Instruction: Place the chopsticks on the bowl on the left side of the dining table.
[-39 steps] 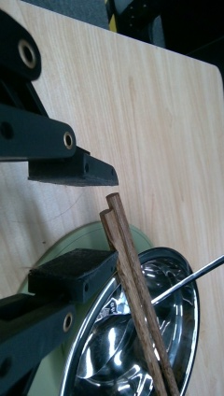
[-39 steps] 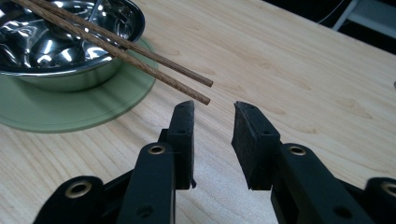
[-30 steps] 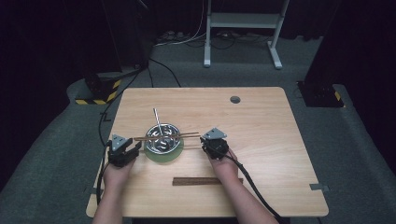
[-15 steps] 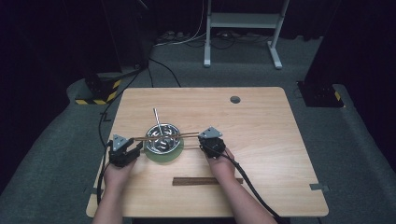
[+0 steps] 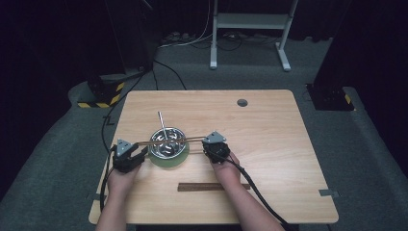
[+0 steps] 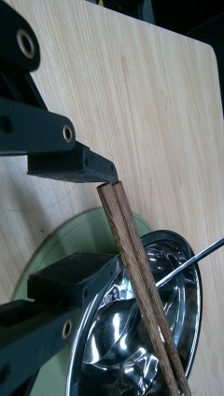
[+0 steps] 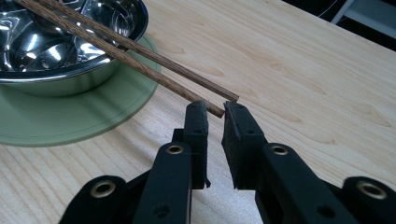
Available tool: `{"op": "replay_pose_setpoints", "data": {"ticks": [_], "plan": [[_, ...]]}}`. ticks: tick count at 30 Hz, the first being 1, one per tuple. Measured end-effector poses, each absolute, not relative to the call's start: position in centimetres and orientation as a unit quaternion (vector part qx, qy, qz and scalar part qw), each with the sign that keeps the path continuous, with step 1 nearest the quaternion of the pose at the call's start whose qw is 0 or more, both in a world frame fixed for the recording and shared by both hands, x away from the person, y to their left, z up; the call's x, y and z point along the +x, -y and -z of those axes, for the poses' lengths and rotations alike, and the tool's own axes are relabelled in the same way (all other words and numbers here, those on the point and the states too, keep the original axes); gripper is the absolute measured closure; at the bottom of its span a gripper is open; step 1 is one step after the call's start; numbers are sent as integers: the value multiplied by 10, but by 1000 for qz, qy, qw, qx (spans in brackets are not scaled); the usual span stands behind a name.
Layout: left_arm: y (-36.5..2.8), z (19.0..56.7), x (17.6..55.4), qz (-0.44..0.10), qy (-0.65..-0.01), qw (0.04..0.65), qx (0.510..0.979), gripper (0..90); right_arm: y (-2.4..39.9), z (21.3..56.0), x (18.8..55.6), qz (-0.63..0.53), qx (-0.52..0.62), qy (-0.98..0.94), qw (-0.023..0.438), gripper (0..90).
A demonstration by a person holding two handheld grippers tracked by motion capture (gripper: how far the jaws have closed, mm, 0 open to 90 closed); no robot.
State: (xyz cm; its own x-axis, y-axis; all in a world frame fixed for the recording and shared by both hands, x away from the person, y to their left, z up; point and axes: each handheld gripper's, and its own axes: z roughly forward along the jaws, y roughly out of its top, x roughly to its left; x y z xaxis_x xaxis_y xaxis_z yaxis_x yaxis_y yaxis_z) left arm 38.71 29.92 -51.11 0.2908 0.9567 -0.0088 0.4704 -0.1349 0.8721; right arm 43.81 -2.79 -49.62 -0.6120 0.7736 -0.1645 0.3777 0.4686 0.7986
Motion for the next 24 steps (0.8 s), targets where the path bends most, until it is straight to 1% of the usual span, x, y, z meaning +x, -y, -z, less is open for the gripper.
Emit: {"op": "replay_pose_setpoints", "data": {"ticks": [3,6,7,9,10,14,15,20,24], "plan": [[-300,511,387,-298,-520,407,690,532,27,497,438,-373,351,-815,269,750],[-304,511,386,-301,-524,407,685,534,27,498,437,-370,361,-814,264,666],[-304,511,386,-301,-525,412,681,536,28,498,438,-368,355,-816,270,642],[-305,510,385,-301,-527,411,680,542,29,498,440,-372,359,-814,264,589],[-305,510,385,-301,-528,412,679,542,29,498,440,-379,363,-812,256,576],[-303,510,385,-302,-523,412,682,545,28,499,444,-396,364,-810,236,553],[-303,510,386,-302,-523,411,683,544,27,499,446,-394,356,-812,242,548],[-302,511,386,-301,-524,412,682,542,26,501,450,-394,366,-811,228,541],[-302,512,387,-301,-521,413,684,542,25,502,449,-392,358,-815,232,548]]}}
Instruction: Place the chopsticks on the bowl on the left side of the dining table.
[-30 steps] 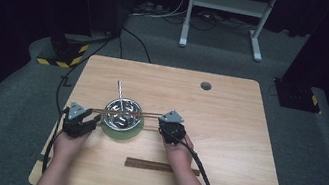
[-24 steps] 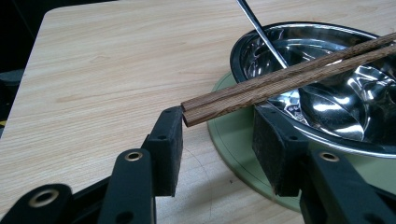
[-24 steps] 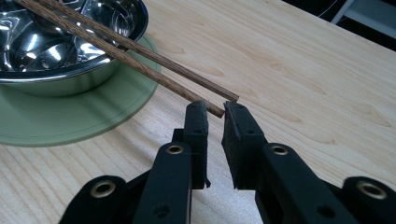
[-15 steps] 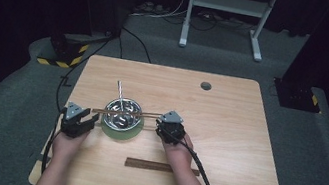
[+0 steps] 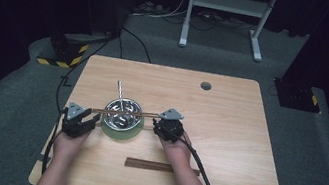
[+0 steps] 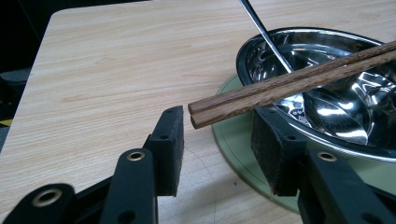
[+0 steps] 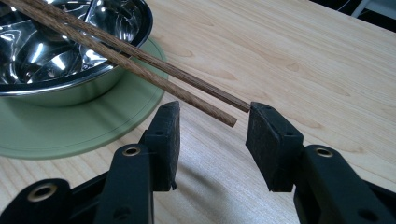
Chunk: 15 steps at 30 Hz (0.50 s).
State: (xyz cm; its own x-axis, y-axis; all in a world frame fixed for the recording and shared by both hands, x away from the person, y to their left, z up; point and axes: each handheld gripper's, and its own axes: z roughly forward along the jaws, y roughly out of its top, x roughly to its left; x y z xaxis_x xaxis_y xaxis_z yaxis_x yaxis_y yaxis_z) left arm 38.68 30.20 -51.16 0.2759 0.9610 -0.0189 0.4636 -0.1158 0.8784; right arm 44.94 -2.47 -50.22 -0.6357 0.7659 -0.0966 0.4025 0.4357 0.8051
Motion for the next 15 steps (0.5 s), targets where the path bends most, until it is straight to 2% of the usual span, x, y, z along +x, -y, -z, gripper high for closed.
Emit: {"op": "replay_pose_setpoints", "data": {"ticks": [15], "plan": [[-302,512,388,-301,-521,413,684,544,27,502,441,-393,351,-815,241,598]]}}
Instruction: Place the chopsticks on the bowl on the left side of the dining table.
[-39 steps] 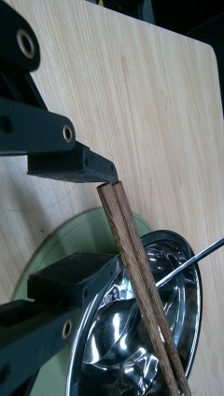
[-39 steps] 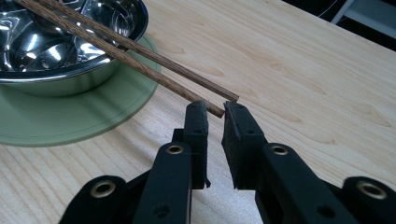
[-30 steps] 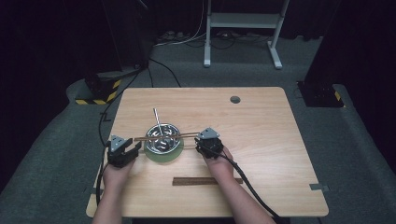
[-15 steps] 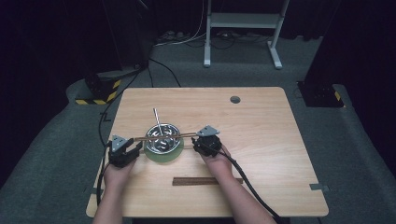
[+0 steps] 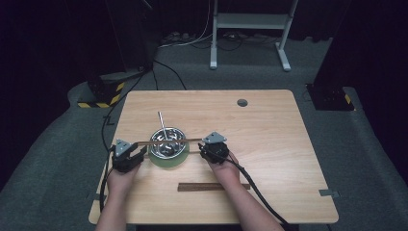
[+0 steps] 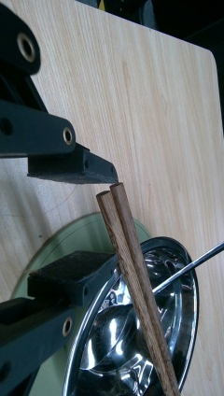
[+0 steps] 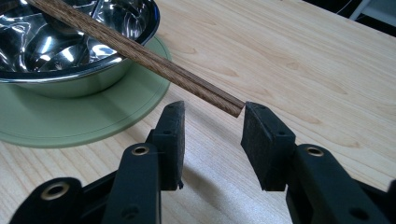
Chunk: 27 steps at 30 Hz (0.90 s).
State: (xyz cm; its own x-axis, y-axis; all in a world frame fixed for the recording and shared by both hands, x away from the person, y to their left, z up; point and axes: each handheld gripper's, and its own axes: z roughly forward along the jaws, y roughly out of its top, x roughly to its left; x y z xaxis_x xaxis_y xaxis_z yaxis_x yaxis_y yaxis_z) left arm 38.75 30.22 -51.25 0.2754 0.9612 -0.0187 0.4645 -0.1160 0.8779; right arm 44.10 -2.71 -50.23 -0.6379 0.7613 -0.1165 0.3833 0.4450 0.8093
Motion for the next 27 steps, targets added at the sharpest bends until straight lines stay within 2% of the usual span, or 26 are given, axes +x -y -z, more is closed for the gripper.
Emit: {"op": "replay_pose_setpoints", "data": {"ticks": [11,19,27], "plan": [[-308,513,386,-306,-536,409,672,546,31,499,439,-394,361,-807,251,711],[-310,513,386,-307,-535,410,672,584,31,500,438,-387,351,-811,262,783],[-310,513,385,-305,-535,407,675,586,31,502,437,-386,354,-810,264,812]]}}
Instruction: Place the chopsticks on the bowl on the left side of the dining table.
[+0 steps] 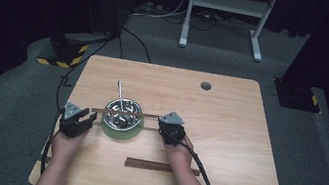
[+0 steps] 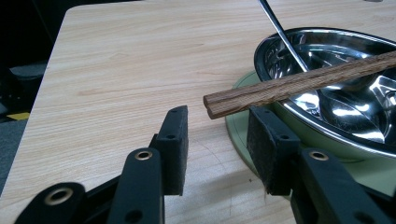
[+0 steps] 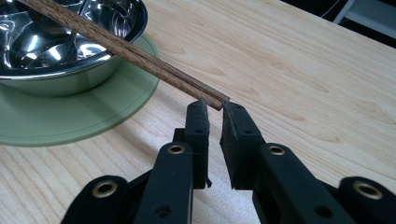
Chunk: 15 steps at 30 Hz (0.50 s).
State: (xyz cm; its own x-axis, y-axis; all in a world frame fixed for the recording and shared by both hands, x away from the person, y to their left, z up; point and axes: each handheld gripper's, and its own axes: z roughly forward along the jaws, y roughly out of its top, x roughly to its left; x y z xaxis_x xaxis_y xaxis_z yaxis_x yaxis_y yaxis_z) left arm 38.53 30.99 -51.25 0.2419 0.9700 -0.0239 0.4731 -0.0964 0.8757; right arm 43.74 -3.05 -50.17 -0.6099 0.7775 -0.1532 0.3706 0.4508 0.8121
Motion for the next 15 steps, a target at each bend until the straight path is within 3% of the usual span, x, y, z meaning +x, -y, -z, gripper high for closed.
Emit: {"op": "replay_pose_setpoints", "data": {"ticks": [15], "plan": [[-308,513,385,-303,-531,411,676,626,34,502,438,-391,363,-803,267,812]]}}
